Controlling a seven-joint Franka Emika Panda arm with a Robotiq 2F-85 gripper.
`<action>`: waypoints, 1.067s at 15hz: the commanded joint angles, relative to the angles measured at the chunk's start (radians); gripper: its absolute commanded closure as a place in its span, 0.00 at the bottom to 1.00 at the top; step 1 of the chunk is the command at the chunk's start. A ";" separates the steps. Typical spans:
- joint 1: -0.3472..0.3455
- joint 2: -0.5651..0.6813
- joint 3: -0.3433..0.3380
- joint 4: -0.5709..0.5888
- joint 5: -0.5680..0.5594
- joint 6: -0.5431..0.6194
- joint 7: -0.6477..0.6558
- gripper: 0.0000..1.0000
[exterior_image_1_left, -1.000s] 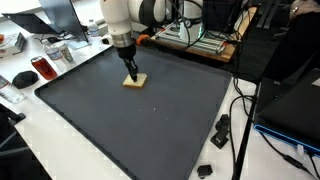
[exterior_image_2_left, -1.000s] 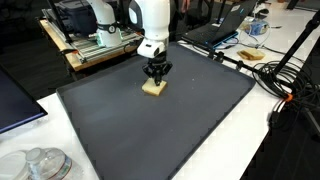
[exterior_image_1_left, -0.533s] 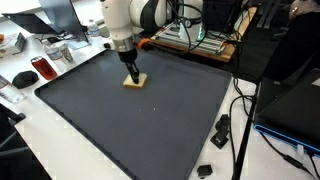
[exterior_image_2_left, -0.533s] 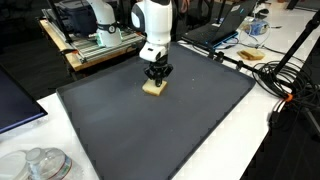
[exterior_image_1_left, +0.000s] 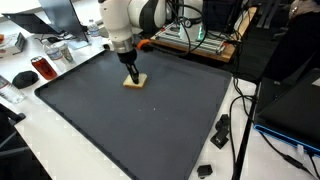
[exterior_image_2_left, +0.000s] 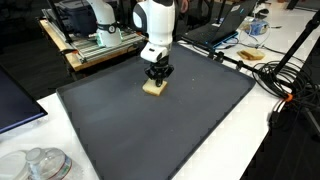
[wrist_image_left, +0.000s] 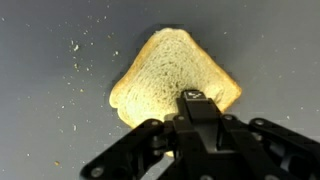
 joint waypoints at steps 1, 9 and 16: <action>0.018 0.106 -0.002 0.037 0.002 0.026 0.031 0.95; 0.025 0.125 -0.007 0.009 0.000 0.083 0.052 0.95; 0.041 0.126 -0.028 0.000 -0.022 0.135 0.076 0.95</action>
